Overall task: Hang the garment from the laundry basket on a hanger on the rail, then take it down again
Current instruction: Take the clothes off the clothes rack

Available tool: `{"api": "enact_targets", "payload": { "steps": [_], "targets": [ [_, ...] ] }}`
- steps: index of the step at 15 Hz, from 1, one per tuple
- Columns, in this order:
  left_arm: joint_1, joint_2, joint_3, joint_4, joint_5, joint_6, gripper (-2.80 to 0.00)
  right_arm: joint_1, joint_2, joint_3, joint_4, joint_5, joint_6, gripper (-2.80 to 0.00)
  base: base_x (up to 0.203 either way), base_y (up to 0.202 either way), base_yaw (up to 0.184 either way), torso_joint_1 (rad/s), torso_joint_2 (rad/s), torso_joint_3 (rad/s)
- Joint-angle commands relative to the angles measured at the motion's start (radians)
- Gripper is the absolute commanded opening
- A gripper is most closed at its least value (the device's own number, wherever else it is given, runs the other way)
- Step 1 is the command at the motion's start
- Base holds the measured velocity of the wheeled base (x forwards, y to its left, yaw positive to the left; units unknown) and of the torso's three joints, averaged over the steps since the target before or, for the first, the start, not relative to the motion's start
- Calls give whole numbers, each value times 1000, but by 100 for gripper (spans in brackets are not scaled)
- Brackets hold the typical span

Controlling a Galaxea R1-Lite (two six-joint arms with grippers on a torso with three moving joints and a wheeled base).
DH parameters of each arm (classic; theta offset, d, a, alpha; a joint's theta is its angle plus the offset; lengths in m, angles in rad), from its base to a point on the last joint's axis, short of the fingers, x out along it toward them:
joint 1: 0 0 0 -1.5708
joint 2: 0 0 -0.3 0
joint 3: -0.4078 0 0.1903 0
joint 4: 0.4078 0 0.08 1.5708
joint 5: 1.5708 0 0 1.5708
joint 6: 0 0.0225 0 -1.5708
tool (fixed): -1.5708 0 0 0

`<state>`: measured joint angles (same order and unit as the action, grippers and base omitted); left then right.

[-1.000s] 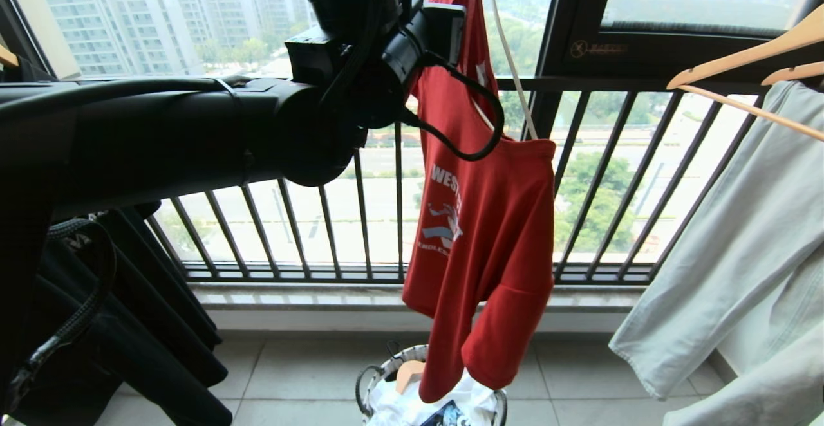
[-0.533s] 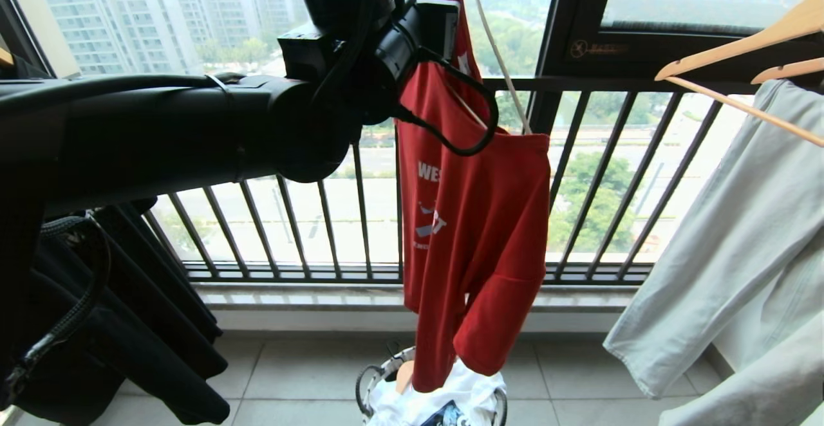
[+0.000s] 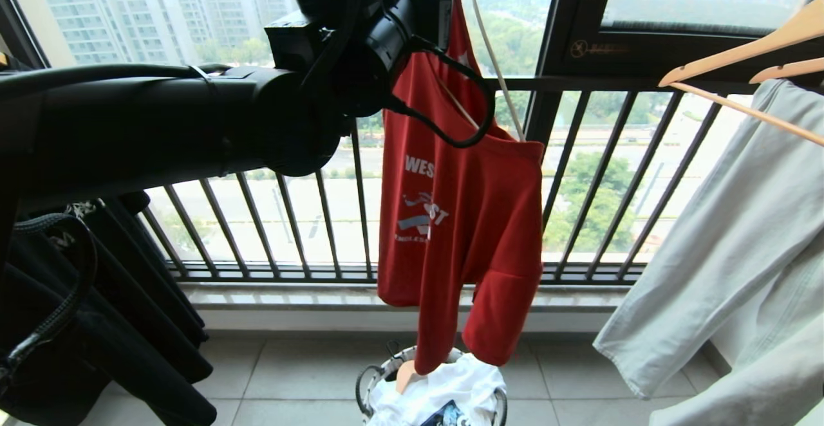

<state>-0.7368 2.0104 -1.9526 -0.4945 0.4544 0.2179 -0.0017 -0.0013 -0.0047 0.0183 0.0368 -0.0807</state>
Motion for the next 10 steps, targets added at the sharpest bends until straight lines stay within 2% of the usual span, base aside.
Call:
{"api": "enact_targets", "payload": {
  "steps": [1, 5, 7, 10],
  "targets": [
    [-1, -7, 0, -3, 4, 0, -280, 0, 1, 0, 0, 0, -2, -280, 0, 0, 0, 0, 0, 0],
    [-3, -13, 1, -4, 12, -2, -280, 3, 0, -11, -1, 14, -33, -280, 0, 0, 0, 0, 0, 0],
    [-4, -15, 1, -4, 12, -3, -280, 3, 47, -77, 5, 36, -24, -280, 0, 0, 0, 0, 0, 0],
    [-7, -14, 2, -4, 12, -6, -280, 11, 244, -227, -3, 55, 16, -280, 0, 0, 0, 0, 0, 0]
  ]
}}
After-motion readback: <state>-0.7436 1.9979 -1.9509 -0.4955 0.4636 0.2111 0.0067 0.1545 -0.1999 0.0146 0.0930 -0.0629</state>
